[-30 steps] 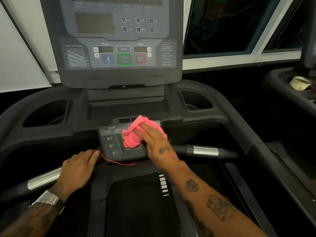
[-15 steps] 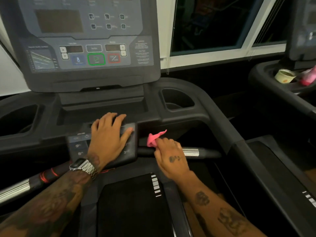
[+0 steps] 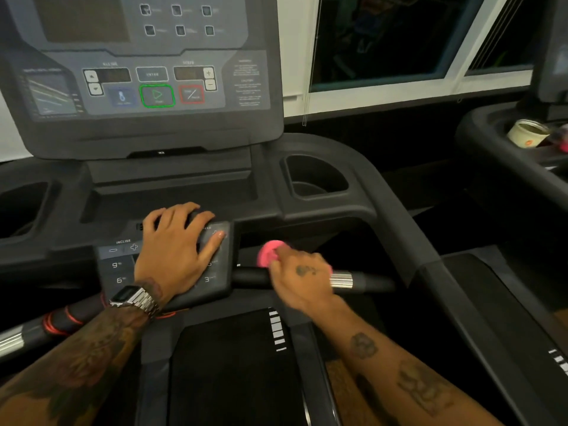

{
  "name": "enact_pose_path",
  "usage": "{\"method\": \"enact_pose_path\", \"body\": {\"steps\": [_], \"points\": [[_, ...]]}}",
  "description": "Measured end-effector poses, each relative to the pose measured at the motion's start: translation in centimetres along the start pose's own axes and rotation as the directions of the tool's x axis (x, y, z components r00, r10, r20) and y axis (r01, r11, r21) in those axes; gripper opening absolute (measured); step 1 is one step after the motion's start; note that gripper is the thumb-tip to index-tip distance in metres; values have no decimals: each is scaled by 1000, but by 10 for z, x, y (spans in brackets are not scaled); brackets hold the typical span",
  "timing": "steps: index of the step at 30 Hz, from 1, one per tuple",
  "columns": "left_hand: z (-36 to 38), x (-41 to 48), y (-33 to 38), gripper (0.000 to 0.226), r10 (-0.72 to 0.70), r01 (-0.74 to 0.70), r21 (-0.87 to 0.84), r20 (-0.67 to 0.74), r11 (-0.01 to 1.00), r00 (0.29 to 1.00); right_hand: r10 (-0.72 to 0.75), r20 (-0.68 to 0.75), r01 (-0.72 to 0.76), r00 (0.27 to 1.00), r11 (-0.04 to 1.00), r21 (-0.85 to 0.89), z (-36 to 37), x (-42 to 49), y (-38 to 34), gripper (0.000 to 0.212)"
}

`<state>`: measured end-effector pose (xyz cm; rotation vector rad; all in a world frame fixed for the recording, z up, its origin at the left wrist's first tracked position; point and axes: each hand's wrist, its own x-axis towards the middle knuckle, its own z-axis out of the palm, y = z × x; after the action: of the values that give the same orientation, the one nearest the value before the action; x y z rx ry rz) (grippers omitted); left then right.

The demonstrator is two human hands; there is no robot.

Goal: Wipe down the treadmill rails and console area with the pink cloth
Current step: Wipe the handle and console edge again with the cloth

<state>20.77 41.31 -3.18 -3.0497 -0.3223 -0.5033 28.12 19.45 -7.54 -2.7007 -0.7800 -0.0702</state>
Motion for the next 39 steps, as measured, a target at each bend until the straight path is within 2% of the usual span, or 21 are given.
{"method": "enact_pose_path", "body": {"steps": [3, 6, 8, 11, 14, 16, 19, 23, 26, 29, 30, 32, 33, 34, 35, 36, 37, 38, 39], "points": [[0, 0, 0, 48, -3, 3, 20, -11, 1000, 1000, -227, -44, 227, 973, 974, -18, 10, 0, -37, 33], [1, 1, 0, 48, -8, 8, 24, -10, 1000, 1000, -304, -84, 309, 949, 950, 51, 11, -4, -16, 26], [1, 0, -1, 48, -3, 3, 17, 0, 1000, 1000, -259, -82, 265, 962, 961, 75, 7, -12, 16, 23], [1, 1, -2, 49, 1, -1, 5, 7, 1000, 1000, -38, -61, 38, 997, 999, -7, -10, -24, 72, 24], [1, 2, -3, 48, -8, 8, 4, 4, 1000, 1000, 143, 51, -140, 988, 988, -66, -32, -26, 102, 22], [2, 1, -3, 47, -6, 6, 10, 9, 1000, 1000, 157, 142, -132, 977, 976, -174, -36, -17, 96, 25], [2, 1, -1, 47, -5, 4, 32, 14, 999, 1000, 80, 245, -12, 966, 964, -265, -24, -6, 62, 25], [3, 2, -1, 49, -8, 6, 53, 44, 999, 999, 98, 256, -88, 962, 995, -51, -12, 13, 11, 39], [3, 4, -2, 49, -9, 6, 43, 48, 999, 999, 3, 263, -38, 965, 991, 130, -11, 12, -14, 36], [1, 4, -2, 50, -5, 3, 42, 60, 999, 998, -4, 256, -89, 967, 932, 351, -12, 14, -4, 27], [1, 4, -2, 50, -5, 2, 43, 66, 999, 998, 37, 216, -137, 976, 870, 473, -13, 16, 1, 25], [1, 4, -2, 50, -10, 6, 48, 76, 999, 997, 222, 73, -205, 972, 657, 725, -19, 18, 5, 23], [2, 4, -2, 50, -8, 4, 50, 79, 999, 997, 345, 2, -207, 938, 559, 803, -24, 20, 5, 24], [2, 4, -2, 50, -6, 2, 51, 82, 999, 997, 444, -69, -187, 893, 506, 842, -29, 25, 4, 27], [2, 3, -2, 51, -5, 1, 50, 87, 999, 996, 492, -150, -145, 857, 510, 848, -34, 30, 2, 30], [2, 4, -2, 51, -8, 4, 51, 90, 999, 996, 481, -249, -77, 841, 562, 824, -38, 39, 0, 33], [2, 4, -2, 51, -11, 6, 53, 91, 999, 996, 399, -350, 13, 848, 644, 765, -39, 48, -3, 35], [2, 4, -2, 51, -13, 8, 55, 91, 998, 996, 254, -415, 100, 874, 742, 663, -36, 58, -6, 37], [2, 4, -3, 51, -15, 10, 57, 92, 998, 996, 70, -422, 182, 904, 831, 526, -27, 69, -5, 38]]}}
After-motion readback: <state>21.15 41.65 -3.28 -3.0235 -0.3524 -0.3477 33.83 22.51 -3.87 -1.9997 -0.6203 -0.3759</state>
